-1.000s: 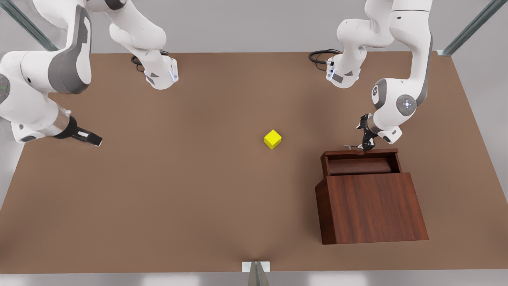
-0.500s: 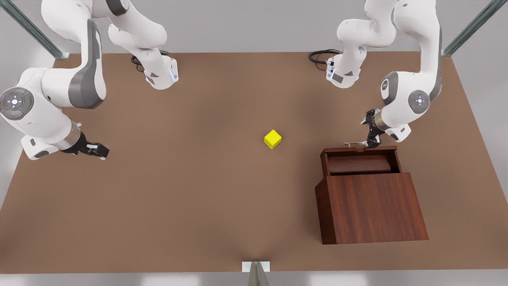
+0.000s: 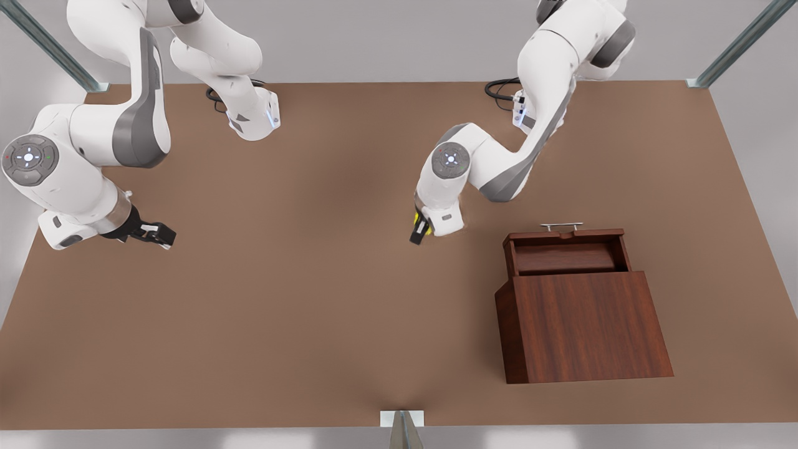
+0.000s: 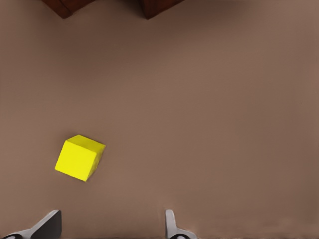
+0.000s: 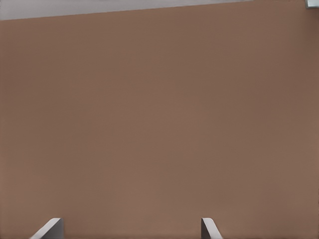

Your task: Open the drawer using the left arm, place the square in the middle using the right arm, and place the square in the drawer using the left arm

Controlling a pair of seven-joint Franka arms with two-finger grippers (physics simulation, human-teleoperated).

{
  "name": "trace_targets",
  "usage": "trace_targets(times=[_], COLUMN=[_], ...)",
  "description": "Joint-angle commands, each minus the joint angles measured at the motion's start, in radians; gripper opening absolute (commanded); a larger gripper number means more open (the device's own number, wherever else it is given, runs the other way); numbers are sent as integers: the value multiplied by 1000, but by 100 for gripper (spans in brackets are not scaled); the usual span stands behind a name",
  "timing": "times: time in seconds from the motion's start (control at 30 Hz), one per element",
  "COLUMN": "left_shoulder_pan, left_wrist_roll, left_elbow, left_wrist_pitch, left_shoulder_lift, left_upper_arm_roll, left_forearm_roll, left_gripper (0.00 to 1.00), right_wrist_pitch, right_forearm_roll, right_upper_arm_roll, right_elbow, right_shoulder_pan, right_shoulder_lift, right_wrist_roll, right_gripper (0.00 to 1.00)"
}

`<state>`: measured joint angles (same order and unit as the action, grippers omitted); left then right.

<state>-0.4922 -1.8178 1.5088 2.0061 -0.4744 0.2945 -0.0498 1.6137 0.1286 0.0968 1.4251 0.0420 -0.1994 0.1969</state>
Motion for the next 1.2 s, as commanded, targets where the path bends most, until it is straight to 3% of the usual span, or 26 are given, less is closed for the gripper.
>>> trace_targets(times=[0.0,0.1,0.2,0.27,0.47,0.57,1.17], left_shoulder_pan=[-5,-9,-11,-37,-37,-40,-100], left_wrist_roll=[5,-90,-497,-434,-578,-877,-1005], left_elbow=[1,56,264,359,475,475,502], left_wrist_pitch=[5,-41,54,221,243,301,401], left_shoulder_lift=[-12,-10,89,112,135,138,36], left_upper_arm_roll=[0,-23,-63,-64,-64,-66,-89], left_forearm_roll=[-62,-50,-8,-54,39,28,2], left_gripper=[100,100,100,100,100,100,100], right_wrist_pitch=[0,0,0,2,17,14,20], right_forearm_roll=[0,-1,-3,-7,-9,-10,-109], right_upper_arm_roll=[0,1,3,1,1,1,-6], right_elbow=[0,0,-2,-6,-9,-9,-14], right_shoulder_pan=[1,-1,-2,2,4,-1,22], right_shoulder_lift=[0,0,5,0,-54,-58,-55], right_wrist_roll=[-1,-2,-1,-2,7,7,-113], right_gripper=[100,100,100,100,100,100,100])
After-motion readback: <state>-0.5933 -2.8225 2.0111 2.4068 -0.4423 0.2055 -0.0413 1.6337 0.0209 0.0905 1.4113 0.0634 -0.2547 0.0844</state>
